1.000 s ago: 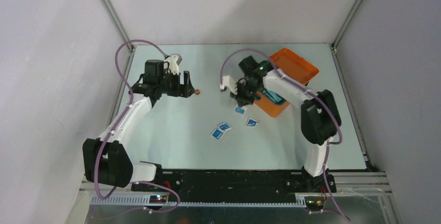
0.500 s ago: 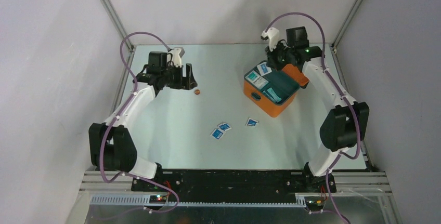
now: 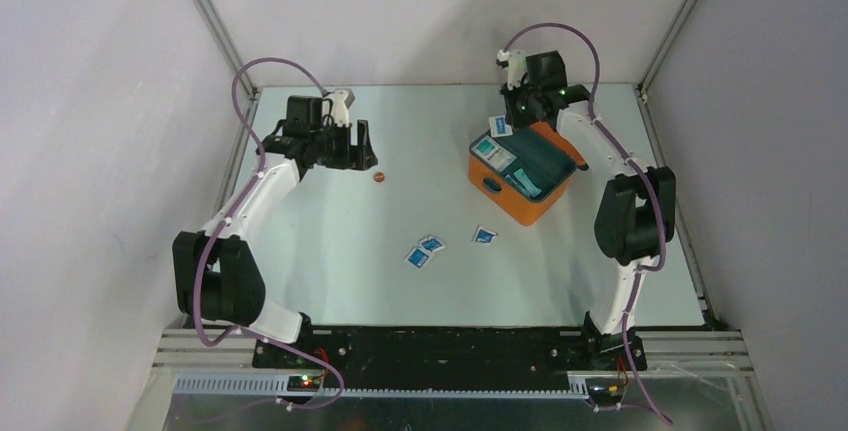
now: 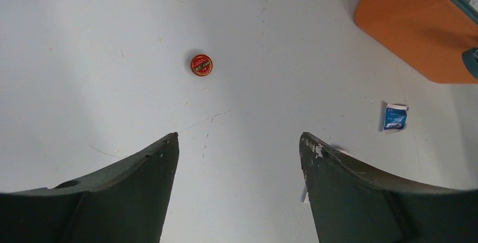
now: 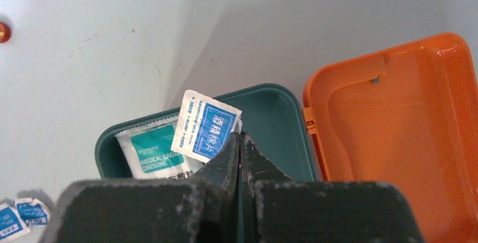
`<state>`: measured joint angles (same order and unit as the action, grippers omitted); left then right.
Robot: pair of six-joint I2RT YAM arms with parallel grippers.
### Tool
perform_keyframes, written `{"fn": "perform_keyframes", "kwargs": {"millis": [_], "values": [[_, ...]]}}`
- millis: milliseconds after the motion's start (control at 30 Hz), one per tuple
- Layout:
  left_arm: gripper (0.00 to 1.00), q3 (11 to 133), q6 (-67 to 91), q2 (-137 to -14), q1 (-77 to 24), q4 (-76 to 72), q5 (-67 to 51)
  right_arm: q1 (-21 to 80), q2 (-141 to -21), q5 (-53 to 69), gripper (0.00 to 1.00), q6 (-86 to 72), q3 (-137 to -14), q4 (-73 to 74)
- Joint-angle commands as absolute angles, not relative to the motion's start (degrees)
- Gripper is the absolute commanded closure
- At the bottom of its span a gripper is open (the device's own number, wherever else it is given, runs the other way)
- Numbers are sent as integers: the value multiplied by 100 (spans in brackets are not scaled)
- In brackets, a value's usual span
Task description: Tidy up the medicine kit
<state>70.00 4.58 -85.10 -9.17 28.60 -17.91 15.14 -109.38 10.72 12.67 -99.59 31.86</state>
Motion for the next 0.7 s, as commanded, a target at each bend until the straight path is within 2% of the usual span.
{"fn": "perform_keyframes", "kwargs": {"millis": [0, 100, 200, 433, 567, 667], "values": [[17, 7264, 403, -8501, -892, 2878, -1669, 1466, -11055, 388, 100, 753, -10297, 2984], [17, 7282, 365, -8475, -889, 2897, -1640, 1470, -11034, 120, 100, 410, -10240, 3030], [16, 7294, 362, -8477, -889, 2908, -1557, 1523, -10924, -673, 100, -374, -9898, 3028], [16, 7313, 329, -8486, -893, 2901, -1511, 1532, -10844, -409, 100, -1130, -9699, 3119], [16, 7311, 338, -8507, -924, 2900, -1512, 1392, -10957, -332, 100, -2180, -9787, 3086], [16, 7297, 322, -8502, -948, 2896, -1512, 1343, -10999, -92, 85, -2277, -9931, 3064]]}}
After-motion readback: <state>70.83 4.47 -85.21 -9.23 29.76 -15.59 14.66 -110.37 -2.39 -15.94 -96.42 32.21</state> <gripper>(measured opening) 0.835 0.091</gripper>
